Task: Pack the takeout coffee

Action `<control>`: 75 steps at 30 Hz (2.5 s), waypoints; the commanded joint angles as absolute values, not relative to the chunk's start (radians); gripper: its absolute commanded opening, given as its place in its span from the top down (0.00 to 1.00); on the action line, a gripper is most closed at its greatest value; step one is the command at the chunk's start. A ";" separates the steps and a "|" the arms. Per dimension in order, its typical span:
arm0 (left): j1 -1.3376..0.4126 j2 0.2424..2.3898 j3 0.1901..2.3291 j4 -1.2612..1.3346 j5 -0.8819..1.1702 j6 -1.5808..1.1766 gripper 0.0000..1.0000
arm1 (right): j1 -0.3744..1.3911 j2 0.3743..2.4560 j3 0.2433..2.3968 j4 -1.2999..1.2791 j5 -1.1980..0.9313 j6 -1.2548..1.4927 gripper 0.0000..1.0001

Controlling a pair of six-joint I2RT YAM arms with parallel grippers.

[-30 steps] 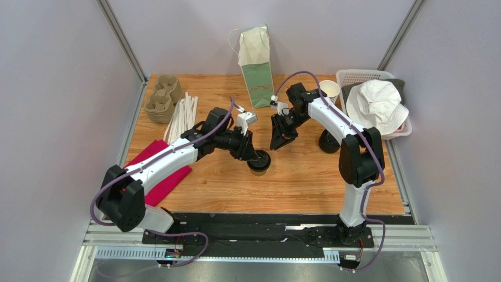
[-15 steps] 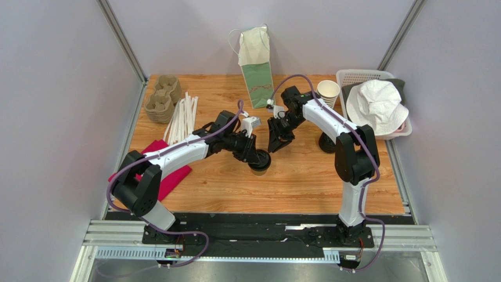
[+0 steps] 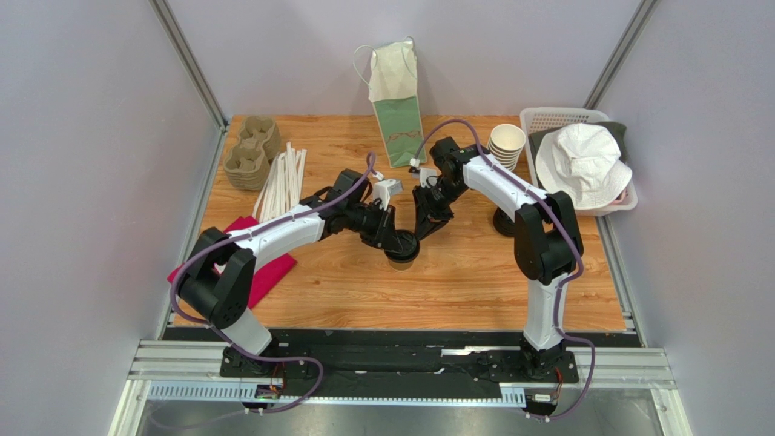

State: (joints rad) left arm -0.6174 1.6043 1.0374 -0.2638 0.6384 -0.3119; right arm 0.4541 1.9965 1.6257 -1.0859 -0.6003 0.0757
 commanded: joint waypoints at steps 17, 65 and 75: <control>-0.592 1.698 1.060 -0.291 0.554 -0.328 0.91 | 0.502 2.106 1.529 -0.957 -0.492 0.068 1.00; -0.584 1.733 1.075 -0.314 0.551 -0.334 0.94 | 0.407 1.910 1.483 -1.029 -0.738 0.041 0.86; -0.583 1.740 1.080 -0.316 0.554 -0.334 0.94 | 0.382 1.960 1.456 -0.970 -0.718 0.069 0.87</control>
